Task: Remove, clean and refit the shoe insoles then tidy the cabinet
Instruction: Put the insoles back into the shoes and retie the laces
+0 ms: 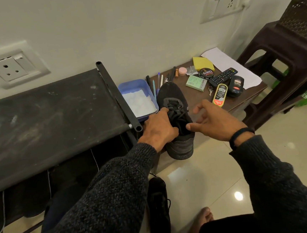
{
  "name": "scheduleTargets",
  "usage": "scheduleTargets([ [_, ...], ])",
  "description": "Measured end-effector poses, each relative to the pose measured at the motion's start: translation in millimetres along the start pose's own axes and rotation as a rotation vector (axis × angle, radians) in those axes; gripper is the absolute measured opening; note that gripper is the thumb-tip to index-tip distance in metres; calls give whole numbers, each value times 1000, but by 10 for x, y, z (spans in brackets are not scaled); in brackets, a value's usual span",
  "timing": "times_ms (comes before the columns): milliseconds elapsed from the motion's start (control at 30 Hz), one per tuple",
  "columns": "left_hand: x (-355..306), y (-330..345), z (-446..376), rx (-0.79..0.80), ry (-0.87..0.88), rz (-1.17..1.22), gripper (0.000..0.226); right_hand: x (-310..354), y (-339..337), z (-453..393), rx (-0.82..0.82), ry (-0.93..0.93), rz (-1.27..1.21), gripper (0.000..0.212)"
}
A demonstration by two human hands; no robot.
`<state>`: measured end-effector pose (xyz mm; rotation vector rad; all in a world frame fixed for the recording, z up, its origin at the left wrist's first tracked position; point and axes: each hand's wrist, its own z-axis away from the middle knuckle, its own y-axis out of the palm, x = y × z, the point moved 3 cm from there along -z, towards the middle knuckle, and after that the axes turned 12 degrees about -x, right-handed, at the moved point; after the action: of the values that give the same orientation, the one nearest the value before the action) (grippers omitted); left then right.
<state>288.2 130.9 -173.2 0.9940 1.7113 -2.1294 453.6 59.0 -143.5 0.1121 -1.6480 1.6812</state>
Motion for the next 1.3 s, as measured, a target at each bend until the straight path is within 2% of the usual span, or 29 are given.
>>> scheduleTargets([
  [100, -16, -13, -3, 14, 2, 5, 59, 97, 13, -39, -132, -184, 22, 55],
  [167, -19, -22, -9, -3, 16, -6, 55, 166, 55, -81, -117, -296, 101, 60],
  [233, -6, -27, -12, -35, 30, -22, 50, 219, 99, -110, -86, -364, 188, 52],
  [400, 0, -31, -1, -73, 37, -41, 54, 274, 183, -148, -86, -386, 404, 30],
  [567, 21, 0, -6, -74, 46, -48, 43, 386, 384, -179, -151, -405, 556, 28],
  [633, 22, 25, -1, -21, 23, -26, 42, 400, 470, -223, -171, -448, 572, 25],
  [733, 10, 37, 17, 57, -22, 34, 53, 364, 510, -293, -229, -504, 529, 21],
  [833, 19, 21, 29, 41, -13, 52, 57, 336, 499, -283, -348, -545, 454, 9],
  [900, 18, 4, 57, 21, 7, 80, 59, 314, 500, -249, -421, -570, 422, 12],
  [1000, -45, -73, 142, -15, 45, 111, 63, 239, 479, -232, -462, -477, 385, 27],
  [1100, -152, -155, 278, -55, 127, 107, 46, 205, 335, -149, -405, -307, 327, 40],
  [1200, -231, -206, 530, -1, 156, 102, 40, 219, 151, 115, -292, -264, 443, 33],
  [1300, -290, -273, 886, 122, 144, 102, 33, 224, 81, 531, -186, -272, 570, 27],
])
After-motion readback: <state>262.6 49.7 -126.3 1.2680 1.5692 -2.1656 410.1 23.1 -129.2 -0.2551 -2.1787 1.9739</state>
